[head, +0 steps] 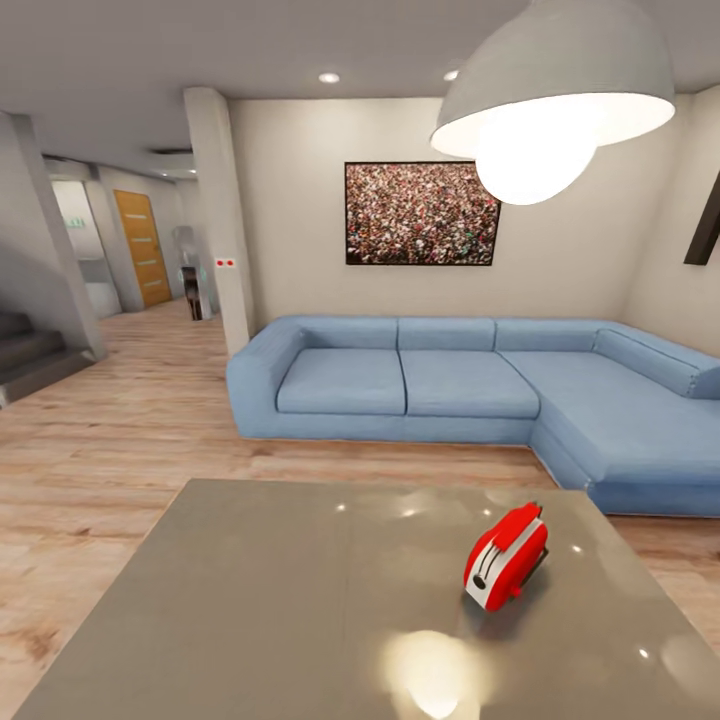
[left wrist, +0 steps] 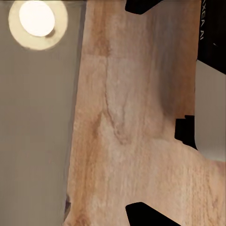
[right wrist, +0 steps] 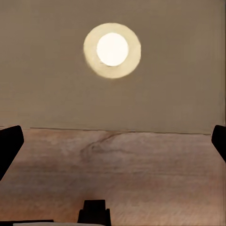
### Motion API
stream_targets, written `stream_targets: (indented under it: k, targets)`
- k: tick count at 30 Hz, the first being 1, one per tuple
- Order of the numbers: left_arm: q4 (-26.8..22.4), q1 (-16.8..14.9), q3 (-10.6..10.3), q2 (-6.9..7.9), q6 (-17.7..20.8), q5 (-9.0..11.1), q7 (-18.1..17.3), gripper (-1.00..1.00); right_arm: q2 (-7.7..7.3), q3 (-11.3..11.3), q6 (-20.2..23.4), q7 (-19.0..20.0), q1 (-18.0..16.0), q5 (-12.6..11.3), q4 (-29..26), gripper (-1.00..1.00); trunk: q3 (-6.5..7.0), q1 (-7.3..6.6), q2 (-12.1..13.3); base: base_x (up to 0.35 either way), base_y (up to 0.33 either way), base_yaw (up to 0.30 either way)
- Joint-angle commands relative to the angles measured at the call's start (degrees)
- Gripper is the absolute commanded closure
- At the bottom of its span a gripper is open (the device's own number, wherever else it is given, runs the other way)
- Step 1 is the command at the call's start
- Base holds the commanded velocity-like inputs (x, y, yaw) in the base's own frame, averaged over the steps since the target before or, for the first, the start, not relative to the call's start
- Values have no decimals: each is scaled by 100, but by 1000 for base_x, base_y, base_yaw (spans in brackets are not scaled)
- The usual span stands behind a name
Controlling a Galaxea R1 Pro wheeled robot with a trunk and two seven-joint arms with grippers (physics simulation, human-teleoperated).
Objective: Turn on the radio receiver that's on the table in the living room.
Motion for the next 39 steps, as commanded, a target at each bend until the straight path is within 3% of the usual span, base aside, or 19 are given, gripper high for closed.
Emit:
stream_targets:
  k: [1,5,11,15,18,24,30,31,32,39]
  targets:
    - [0,0,-2,0,0,0,-2,-100,0,0,-1,1,0,2,0,-100,0,0,0,76,-58,0]
    - [0,0,-5,0,0,0,-4,-100,65,-24,6,-41,0,58,-190,-100,0,0,0,22,-17,0]
    - [0,0,-5,-4,-5,0,-5,-100,116,-28,43,-115,0,39,-1106,-100,0,0,0,1,-1,0]
    - [0,0,-5,-8,-8,0,-5,-100,195,-32,477,-273,-42,12,-1777,-100,0,0,0,0,0,0]
    - [0,0,-5,-9,-9,0,-5,-100,292,-34,1389,-459,-380,-8,-2315,-100,0,0,0,0,0,0]
    - [2,0,-5,-9,-9,0,-5,-100,385,-37,1998,-510,-1139,-135,-2523,-100,0,0,0,0,0,0]
    - [1,0,-5,-9,-9,0,-5,-100,527,-35,3164,-516,-1639,-441,-3219,-100,0,0,0,0,0,0]
    - [0,0,-5,-9,-9,1,-5,-100,544,-46,4089,-527,-2429,-628,-3843,-100,0,0,0,0,0,0]
    - [0,0,-5,-9,-9,0,-5,-100,527,-69,4421,-525,-2676,-631,-3866,-100,0,0,0,0,0,0]
    - [3,0,-5,-1,-9,1,-5,-100,404,-105,4793,-729,-3370,-626,-3892,-100,0,0,0,0,0,0]
